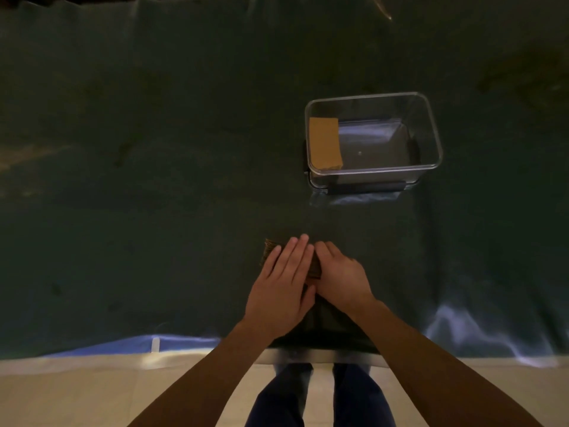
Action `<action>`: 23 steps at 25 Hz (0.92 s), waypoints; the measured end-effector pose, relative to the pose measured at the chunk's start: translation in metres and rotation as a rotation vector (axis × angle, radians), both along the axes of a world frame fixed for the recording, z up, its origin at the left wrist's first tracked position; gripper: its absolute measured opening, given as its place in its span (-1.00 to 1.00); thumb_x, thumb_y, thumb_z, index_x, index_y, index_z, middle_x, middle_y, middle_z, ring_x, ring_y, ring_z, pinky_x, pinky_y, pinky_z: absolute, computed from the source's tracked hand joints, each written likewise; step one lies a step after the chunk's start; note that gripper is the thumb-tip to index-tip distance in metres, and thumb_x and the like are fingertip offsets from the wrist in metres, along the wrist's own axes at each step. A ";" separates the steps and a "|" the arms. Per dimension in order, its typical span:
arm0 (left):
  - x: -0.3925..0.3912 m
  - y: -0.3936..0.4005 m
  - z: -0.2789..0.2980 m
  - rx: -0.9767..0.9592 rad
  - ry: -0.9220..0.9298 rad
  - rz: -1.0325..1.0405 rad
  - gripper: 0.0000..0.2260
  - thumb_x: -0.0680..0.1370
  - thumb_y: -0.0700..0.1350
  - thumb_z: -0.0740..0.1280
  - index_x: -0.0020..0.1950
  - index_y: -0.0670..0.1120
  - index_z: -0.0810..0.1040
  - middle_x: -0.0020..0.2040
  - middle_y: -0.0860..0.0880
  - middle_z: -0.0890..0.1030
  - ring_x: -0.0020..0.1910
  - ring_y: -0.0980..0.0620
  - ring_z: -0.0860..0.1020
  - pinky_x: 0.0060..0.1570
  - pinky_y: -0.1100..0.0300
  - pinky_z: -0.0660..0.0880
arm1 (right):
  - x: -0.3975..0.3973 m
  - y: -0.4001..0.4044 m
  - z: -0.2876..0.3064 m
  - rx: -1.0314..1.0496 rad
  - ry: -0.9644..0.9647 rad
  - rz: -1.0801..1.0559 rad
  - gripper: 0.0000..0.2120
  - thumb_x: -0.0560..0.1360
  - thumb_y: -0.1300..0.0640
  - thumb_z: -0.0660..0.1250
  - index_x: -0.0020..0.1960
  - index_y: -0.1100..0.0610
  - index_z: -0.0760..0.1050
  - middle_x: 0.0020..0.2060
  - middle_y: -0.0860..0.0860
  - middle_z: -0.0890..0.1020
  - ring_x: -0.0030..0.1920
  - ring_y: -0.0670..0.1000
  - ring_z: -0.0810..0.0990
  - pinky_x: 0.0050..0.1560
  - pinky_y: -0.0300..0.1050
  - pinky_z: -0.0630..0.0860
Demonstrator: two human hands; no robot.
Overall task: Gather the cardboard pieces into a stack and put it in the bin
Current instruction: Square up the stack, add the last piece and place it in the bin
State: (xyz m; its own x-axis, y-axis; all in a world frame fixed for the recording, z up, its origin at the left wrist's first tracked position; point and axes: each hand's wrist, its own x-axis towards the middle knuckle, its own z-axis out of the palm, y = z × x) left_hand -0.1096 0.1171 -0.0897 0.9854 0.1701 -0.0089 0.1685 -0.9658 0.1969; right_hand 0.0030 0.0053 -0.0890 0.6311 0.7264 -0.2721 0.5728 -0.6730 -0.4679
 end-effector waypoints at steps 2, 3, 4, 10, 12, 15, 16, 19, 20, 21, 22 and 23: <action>-0.003 0.000 -0.002 -0.031 -0.006 -0.030 -0.41 0.66 0.15 0.00 0.61 -0.14 0.09 0.62 -0.13 0.12 0.60 -0.08 0.08 0.51 -0.13 0.17 | 0.000 0.000 0.000 -0.008 -0.004 0.004 -0.67 0.52 -0.04 0.29 0.24 0.03 0.41 0.15 0.00 0.56 -0.07 0.06 0.65 -0.09 0.06 0.63; -0.004 0.004 -0.002 -0.078 -0.054 -0.006 -0.40 0.67 0.17 -0.01 0.62 -0.13 0.05 0.63 -0.12 0.10 0.61 -0.06 0.04 0.53 -0.11 0.12 | 0.000 -0.001 0.000 -0.010 0.007 0.010 -0.63 0.51 -0.08 0.29 0.26 0.04 0.41 0.17 0.01 0.56 -0.04 0.08 0.65 -0.06 0.08 0.62; -0.006 0.011 -0.003 -0.183 -0.120 0.079 -0.39 0.66 0.19 -0.02 0.63 -0.09 -0.01 0.64 -0.11 0.07 0.62 -0.03 0.00 0.56 -0.06 0.05 | -0.001 -0.001 0.000 -0.012 0.020 0.014 -0.58 0.50 -0.11 0.32 0.29 0.04 0.41 0.19 0.01 0.55 0.00 0.10 0.65 -0.03 0.09 0.61; 0.000 0.032 -0.008 -1.459 -0.408 0.871 -0.44 0.60 0.24 0.18 0.57 0.09 0.26 0.52 0.21 0.32 0.52 0.19 0.26 0.51 0.10 0.20 | 0.003 0.003 -0.003 0.030 0.062 0.007 -0.51 0.47 -0.13 0.40 0.32 0.00 0.38 0.23 -0.01 0.53 0.10 0.05 0.61 0.06 0.07 0.59; 0.004 0.018 -0.009 -1.604 -0.359 0.838 -0.55 0.57 0.23 0.22 0.42 0.13 0.45 0.40 0.19 0.50 0.42 0.19 0.42 0.40 0.19 0.32 | 0.005 0.001 -0.004 0.028 0.045 -0.006 -0.51 0.45 -0.13 0.40 0.31 -0.01 0.39 0.23 -0.02 0.53 0.09 0.05 0.62 0.05 0.05 0.59; -0.002 0.012 -0.013 -1.626 -0.402 0.833 -0.58 0.59 0.15 0.22 0.44 0.10 0.44 0.40 0.14 0.53 0.37 0.22 0.46 0.29 0.31 0.39 | 0.010 0.001 -0.002 0.069 -0.005 0.024 -0.49 0.43 -0.16 0.39 0.31 -0.06 0.37 0.22 -0.03 0.52 0.06 0.05 0.63 0.00 0.05 0.58; -0.007 0.013 -0.015 -1.617 -0.429 0.839 -0.55 0.60 0.14 0.20 0.47 0.07 0.41 0.40 0.15 0.53 0.37 0.22 0.46 0.26 0.34 0.41 | 0.010 0.003 -0.001 0.089 -0.013 0.054 -0.48 0.43 -0.15 0.39 0.32 -0.08 0.34 0.21 -0.03 0.52 0.04 0.05 0.63 -0.02 0.04 0.58; -0.013 0.010 -0.016 -1.537 -0.418 0.842 -0.52 0.60 0.11 0.18 0.52 0.05 0.35 0.36 0.19 0.52 0.29 0.31 0.49 0.15 0.44 0.44 | 0.003 0.007 -0.004 0.076 0.016 0.105 -0.48 0.43 -0.12 0.40 0.33 -0.12 0.31 0.20 -0.02 0.50 0.01 0.06 0.64 -0.05 0.02 0.62; -0.014 0.008 -0.015 -1.498 -0.388 0.848 -0.54 0.60 0.10 0.17 0.50 0.08 0.35 0.31 0.24 0.52 0.23 0.36 0.51 0.08 0.49 0.44 | 0.000 0.007 -0.006 0.061 0.029 0.106 -0.48 0.44 -0.12 0.40 0.33 -0.11 0.32 0.20 -0.02 0.49 0.01 0.06 0.64 -0.05 0.03 0.62; -0.014 0.006 -0.013 -1.450 -0.364 0.851 -0.57 0.61 0.09 0.16 0.49 0.10 0.36 0.26 0.29 0.53 0.18 0.40 0.52 0.03 0.51 0.44 | -0.003 0.006 -0.008 0.052 0.040 0.099 -0.49 0.43 -0.13 0.40 0.33 -0.11 0.34 0.19 -0.02 0.49 0.00 0.06 0.64 -0.05 0.04 0.63; -0.013 0.007 -0.012 -1.403 -0.343 0.846 -0.61 0.64 0.08 0.15 0.47 0.12 0.37 0.21 0.32 0.54 0.14 0.41 0.52 0.00 0.53 0.43 | -0.002 0.007 -0.009 0.051 0.045 0.088 -0.49 0.43 -0.15 0.40 0.32 -0.13 0.35 0.18 -0.03 0.50 0.00 0.05 0.64 -0.05 0.05 0.64; -0.012 0.009 -0.013 -1.363 -0.314 0.840 -0.66 0.66 0.06 0.15 0.43 0.13 0.39 0.16 0.33 0.55 0.11 0.41 0.53 -0.03 0.54 0.43 | -0.001 0.007 -0.008 0.052 0.049 0.081 -0.48 0.42 -0.17 0.41 0.32 -0.14 0.35 0.17 -0.04 0.50 -0.01 0.04 0.63 -0.05 0.04 0.64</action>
State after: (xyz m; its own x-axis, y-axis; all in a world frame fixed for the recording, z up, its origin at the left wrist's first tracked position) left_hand -0.1218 0.1261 -0.1026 0.6173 0.6640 -0.4219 0.3185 0.2794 0.9058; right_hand 0.0023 0.0122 -0.0975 0.5564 0.7886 -0.2618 0.6001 -0.5993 -0.5299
